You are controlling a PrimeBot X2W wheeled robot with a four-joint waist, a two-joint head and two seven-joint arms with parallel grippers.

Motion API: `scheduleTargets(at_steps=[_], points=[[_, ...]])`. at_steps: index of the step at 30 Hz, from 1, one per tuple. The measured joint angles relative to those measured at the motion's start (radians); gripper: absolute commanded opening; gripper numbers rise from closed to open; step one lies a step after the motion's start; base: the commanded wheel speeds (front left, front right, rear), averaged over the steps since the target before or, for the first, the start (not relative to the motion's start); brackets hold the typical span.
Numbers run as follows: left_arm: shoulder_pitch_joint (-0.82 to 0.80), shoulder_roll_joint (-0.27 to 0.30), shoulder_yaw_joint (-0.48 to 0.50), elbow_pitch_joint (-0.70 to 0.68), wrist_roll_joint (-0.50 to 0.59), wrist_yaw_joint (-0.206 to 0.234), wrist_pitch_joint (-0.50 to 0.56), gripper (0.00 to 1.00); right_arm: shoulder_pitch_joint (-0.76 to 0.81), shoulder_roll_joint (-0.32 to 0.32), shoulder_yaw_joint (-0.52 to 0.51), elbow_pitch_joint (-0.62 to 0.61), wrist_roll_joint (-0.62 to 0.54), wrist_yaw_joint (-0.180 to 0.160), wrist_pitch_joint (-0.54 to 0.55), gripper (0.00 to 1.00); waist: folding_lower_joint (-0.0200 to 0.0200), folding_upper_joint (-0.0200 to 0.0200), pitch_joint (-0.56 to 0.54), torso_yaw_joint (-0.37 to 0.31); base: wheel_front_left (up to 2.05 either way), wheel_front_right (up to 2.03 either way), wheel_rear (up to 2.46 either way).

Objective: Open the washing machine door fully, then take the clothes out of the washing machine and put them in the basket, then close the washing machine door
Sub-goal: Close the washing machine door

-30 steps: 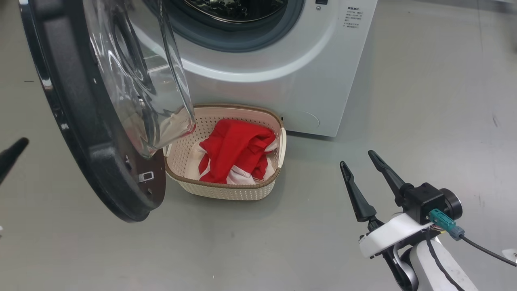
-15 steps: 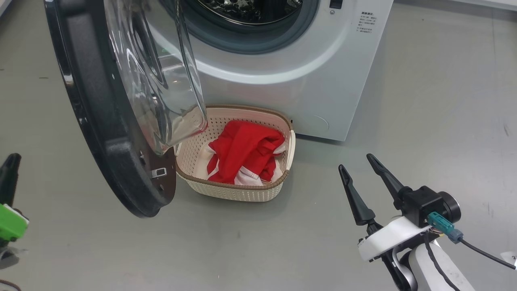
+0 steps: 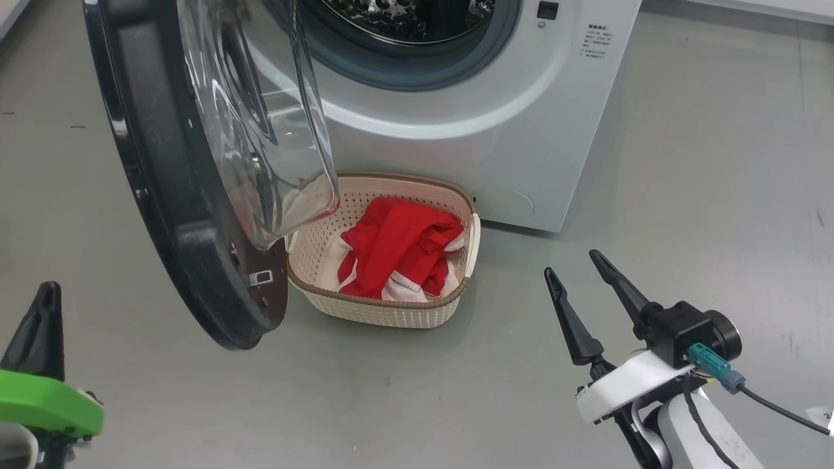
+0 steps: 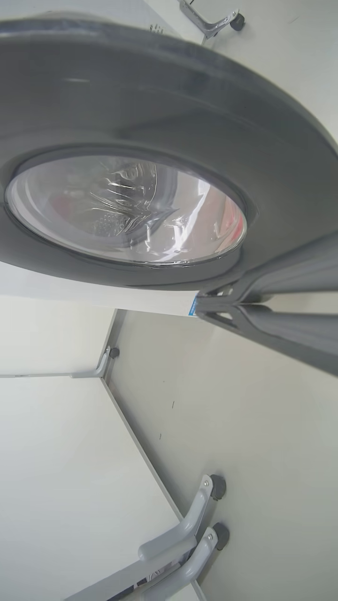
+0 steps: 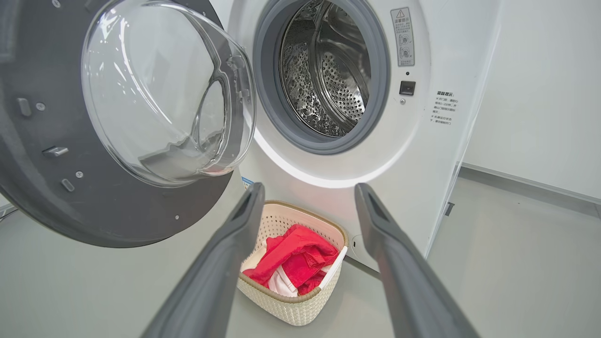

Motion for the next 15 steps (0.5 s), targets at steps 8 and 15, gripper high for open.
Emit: scheduleTargets(at_steps=[8, 15], points=[[0.033, -0.009, -0.039, 0.077, 0.023, 0.000, -0.135, 1.00, 0.004, 0.004, 0.002, 0.000, 0.000, 0.000, 0.000, 1.00, 0.0000, 0.0000, -0.006, -0.003, 0.00, 0.00, 0.00], [0.039, -0.001, -0.072, 0.134, 0.061, 0.000, -0.238, 1.00, 0.011, 0.008, 0.002, 0.000, 0.000, 0.000, 0.000, 1.00, 0.0000, 0.0000, -0.009, -0.008, 0.00, 0.00, 0.00]])
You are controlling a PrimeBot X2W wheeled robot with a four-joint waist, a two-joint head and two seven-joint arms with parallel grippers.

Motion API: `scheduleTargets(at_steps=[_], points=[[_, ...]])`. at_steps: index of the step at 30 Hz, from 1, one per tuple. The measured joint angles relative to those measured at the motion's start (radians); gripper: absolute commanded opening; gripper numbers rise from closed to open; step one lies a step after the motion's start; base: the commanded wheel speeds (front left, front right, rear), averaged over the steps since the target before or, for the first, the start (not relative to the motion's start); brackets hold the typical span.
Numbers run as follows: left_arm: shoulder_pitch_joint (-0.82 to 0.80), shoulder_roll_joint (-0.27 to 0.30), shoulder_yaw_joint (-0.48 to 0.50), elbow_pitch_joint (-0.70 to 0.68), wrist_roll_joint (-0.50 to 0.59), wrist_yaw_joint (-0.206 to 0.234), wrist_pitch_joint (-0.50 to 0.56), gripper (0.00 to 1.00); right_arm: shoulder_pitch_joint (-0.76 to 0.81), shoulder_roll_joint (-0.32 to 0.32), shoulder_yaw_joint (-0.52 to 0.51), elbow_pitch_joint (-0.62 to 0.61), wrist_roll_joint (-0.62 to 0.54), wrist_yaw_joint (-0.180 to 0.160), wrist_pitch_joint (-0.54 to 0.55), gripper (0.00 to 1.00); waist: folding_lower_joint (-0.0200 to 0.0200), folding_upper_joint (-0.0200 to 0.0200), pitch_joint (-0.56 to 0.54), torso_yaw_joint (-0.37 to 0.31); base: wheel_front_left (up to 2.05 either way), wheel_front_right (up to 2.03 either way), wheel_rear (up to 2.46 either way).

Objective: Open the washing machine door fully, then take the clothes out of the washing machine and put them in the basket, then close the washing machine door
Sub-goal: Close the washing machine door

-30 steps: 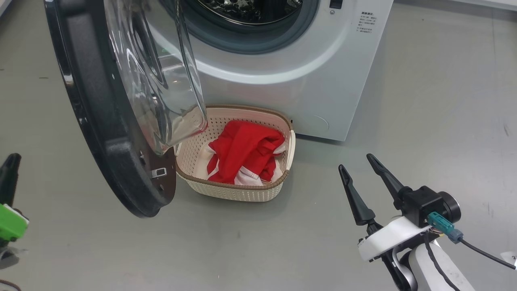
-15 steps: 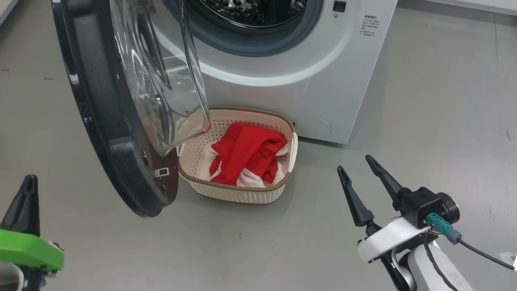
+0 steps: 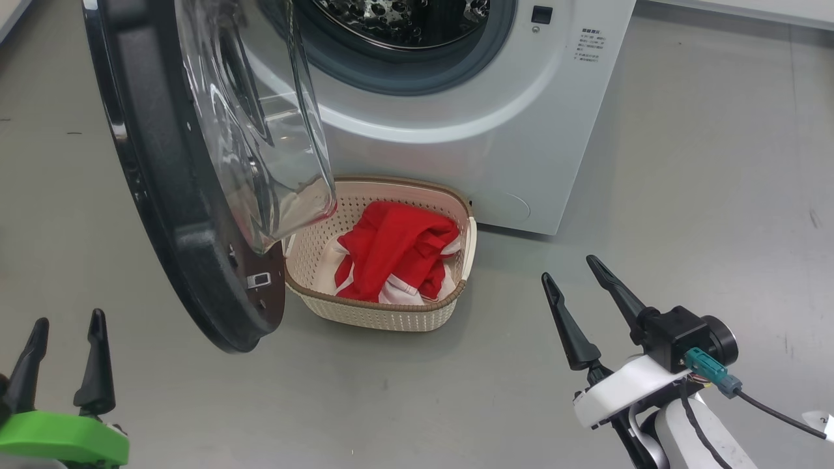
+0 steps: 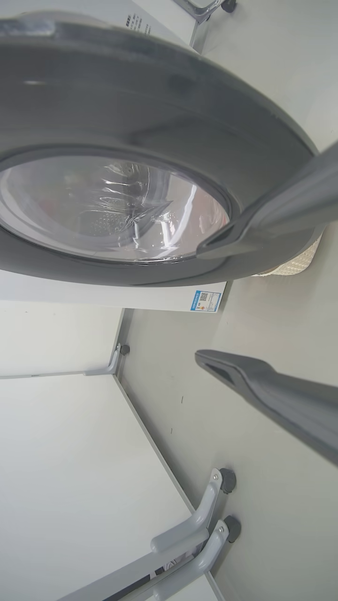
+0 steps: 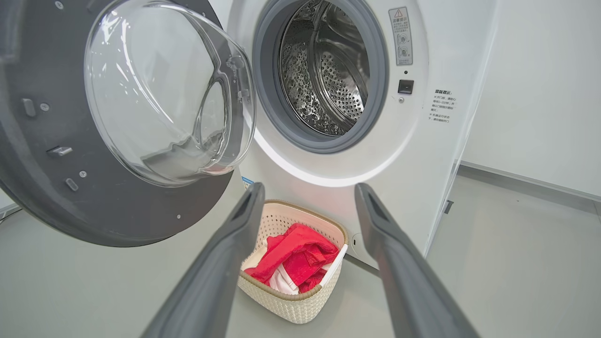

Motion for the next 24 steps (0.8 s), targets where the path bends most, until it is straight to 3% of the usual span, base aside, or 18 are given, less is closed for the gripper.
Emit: scheduleTargets(at_steps=[11, 24], points=[[0.000, 0.008, -0.038, 0.077, 0.003, 0.000, -0.110, 1.00, 0.004, 0.001, -0.001, 0.000, 0.000, 0.000, 0.000, 1.00, 0.0000, 0.0000, -0.007, -0.003, 0.00, 0.00, 0.00], [-0.003, 0.024, -0.068, 0.144, 0.008, 0.000, -0.146, 1.00, 0.008, 0.003, -0.001, 0.001, 0.000, 0.000, 0.000, 1.00, 0.0000, 0.0000, -0.016, 0.001, 0.00, 0.00, 0.00]])
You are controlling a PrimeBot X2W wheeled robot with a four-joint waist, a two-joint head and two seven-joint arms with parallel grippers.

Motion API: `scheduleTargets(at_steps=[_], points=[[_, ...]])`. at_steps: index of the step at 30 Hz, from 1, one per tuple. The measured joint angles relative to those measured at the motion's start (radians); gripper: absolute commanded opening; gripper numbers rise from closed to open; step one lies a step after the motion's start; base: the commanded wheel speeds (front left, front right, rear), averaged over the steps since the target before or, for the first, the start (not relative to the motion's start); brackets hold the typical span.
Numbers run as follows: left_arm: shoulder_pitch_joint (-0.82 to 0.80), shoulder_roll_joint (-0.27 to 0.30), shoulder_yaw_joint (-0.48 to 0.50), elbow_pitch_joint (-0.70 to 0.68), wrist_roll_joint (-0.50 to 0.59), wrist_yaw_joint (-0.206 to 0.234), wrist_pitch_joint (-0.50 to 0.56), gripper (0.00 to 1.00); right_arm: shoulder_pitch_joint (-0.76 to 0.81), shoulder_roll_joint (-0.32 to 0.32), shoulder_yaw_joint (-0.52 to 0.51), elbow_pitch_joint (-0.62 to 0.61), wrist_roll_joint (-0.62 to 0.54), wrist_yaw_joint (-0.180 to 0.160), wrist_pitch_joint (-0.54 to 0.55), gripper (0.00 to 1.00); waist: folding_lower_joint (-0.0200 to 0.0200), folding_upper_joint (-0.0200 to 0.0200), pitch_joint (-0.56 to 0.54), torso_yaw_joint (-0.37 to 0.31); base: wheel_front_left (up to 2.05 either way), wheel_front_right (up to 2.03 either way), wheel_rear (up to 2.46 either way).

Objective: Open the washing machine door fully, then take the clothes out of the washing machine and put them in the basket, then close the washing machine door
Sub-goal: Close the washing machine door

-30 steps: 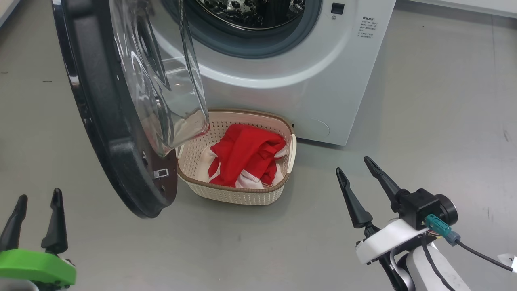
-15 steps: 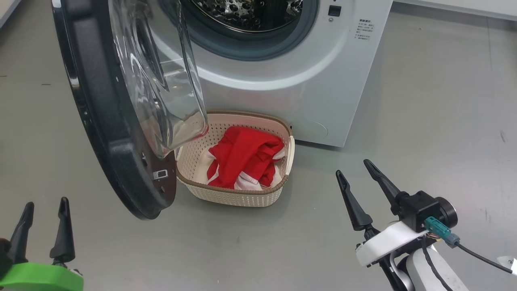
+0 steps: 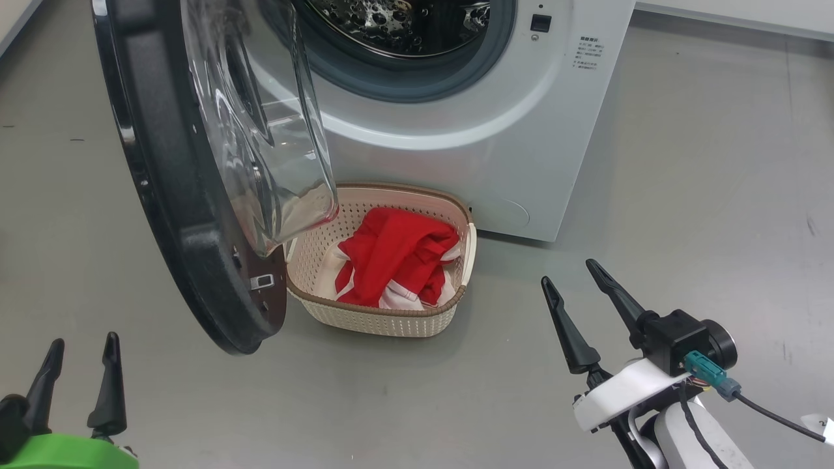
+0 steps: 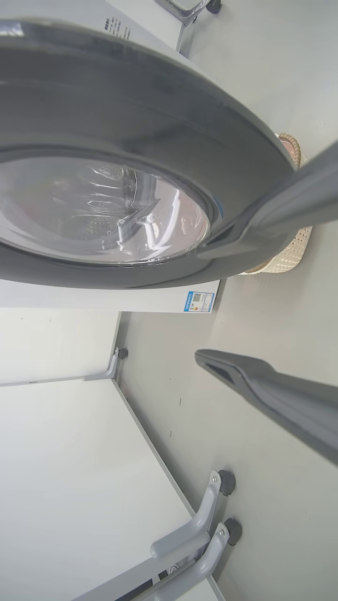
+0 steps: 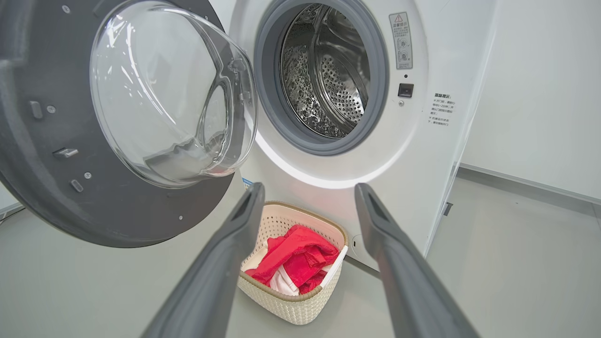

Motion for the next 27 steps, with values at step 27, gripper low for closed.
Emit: scheduleTargets(at_steps=[27], points=[[-0.025, 0.018, -0.043, 0.069, 0.000, -0.004, -0.021, 1.00, 0.007, 0.004, 0.008, 0.005, 0.000, 0.000, 0.000, 1.00, 0.0000, 0.0000, -0.012, 0.001, 0.00, 0.00, 0.00]])
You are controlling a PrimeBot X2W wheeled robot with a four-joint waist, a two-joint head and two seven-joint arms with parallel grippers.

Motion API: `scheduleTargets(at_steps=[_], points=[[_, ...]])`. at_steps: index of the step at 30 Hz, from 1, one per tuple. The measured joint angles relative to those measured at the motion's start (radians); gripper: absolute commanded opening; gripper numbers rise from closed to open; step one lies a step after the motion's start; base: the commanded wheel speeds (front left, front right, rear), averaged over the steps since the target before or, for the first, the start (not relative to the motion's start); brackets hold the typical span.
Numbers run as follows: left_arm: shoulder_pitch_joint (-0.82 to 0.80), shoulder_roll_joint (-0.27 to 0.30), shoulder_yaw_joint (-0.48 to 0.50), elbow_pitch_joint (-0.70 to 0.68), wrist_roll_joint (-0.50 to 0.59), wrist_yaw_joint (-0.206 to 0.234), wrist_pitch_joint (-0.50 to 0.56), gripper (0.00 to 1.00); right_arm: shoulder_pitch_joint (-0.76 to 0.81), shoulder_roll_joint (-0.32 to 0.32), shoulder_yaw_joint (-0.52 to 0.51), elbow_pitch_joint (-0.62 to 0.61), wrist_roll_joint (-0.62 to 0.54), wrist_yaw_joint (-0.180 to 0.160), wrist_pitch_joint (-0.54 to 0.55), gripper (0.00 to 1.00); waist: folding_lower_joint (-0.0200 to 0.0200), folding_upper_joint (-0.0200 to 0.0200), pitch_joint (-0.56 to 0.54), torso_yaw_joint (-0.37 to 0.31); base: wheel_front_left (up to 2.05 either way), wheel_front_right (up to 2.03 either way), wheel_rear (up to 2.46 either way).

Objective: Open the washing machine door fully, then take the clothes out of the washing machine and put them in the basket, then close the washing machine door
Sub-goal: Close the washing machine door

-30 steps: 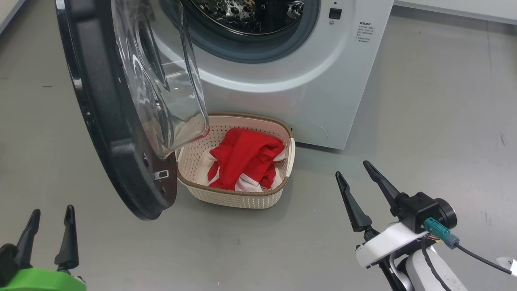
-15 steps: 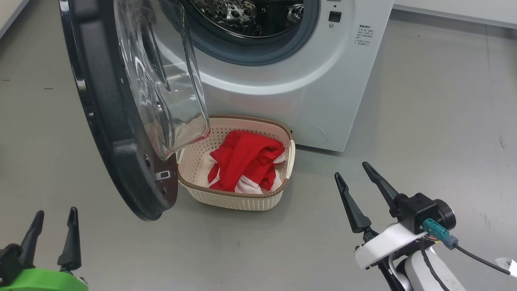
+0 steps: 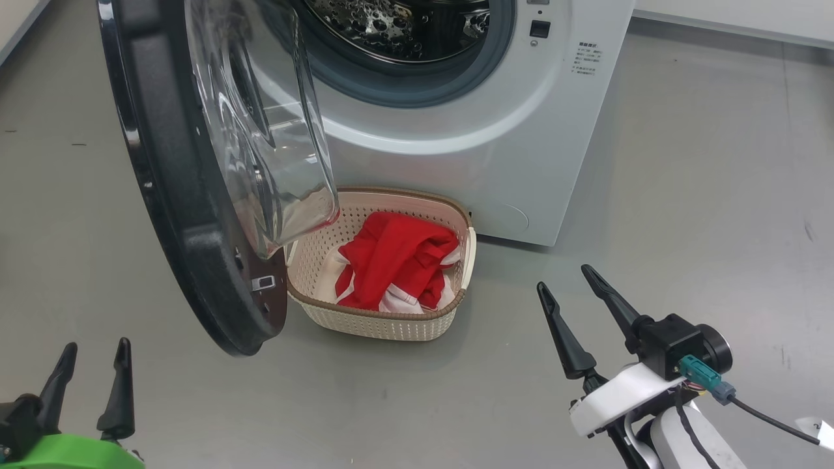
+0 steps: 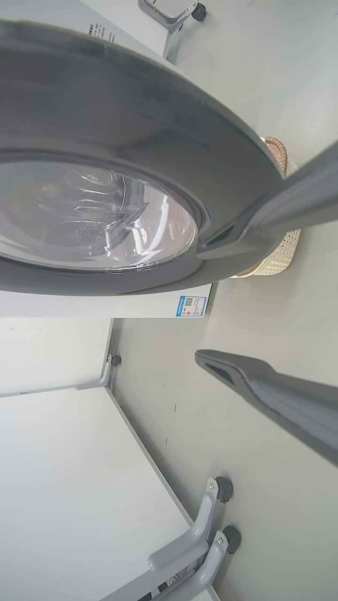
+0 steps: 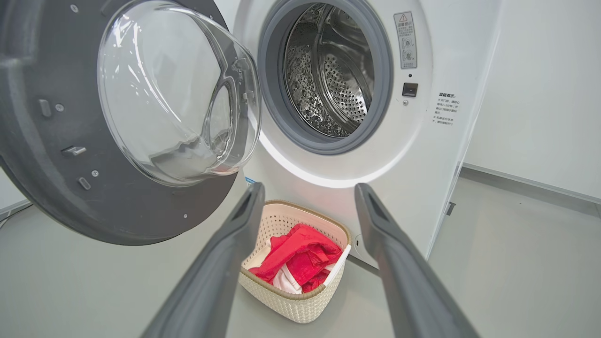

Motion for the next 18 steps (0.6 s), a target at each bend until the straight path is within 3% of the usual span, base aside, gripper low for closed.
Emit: scheduleTargets(at_steps=[2, 3, 5, 13, 18], points=[[-0.001, 0.000, -0.005, 0.005, -0.001, 0.000, 0.000, 1.00, 0.001, 0.001, 0.001, 0.000, 0.000, 0.000, 0.000, 1.00, 0.0000, 0.0000, 0.000, 0.000, 0.00, 0.00, 0.00], [-0.001, 0.000, -0.007, 0.009, -0.008, 0.000, 0.000, 0.94, 0.002, 0.001, 0.001, 0.000, 0.000, 0.000, 0.000, 1.00, 0.0000, 0.0000, 0.000, -0.001, 0.00, 0.00, 0.00], [-0.001, -0.003, -0.009, 0.021, -0.024, 0.000, 0.000, 0.02, 0.005, 0.001, 0.001, 0.001, 0.000, 0.000, 0.000, 1.00, 0.0000, 0.0000, 0.000, -0.001, 0.00, 0.00, 0.00], [-0.006, 0.002, -0.031, 0.026, -0.030, 0.000, 0.000, 0.00, 0.006, 0.001, -0.002, 0.000, 0.000, 0.000, 0.000, 1.00, 0.0000, 0.0000, 0.006, -0.001, 0.00, 0.00, 0.00], [-0.049, 0.016, -0.012, 0.024, -0.104, 0.000, 0.000, 0.00, 0.006, 0.001, -0.005, 0.000, 0.000, 0.000, 0.000, 1.00, 0.0000, 0.0000, 0.012, 0.002, 0.00, 0.00, 0.00]])
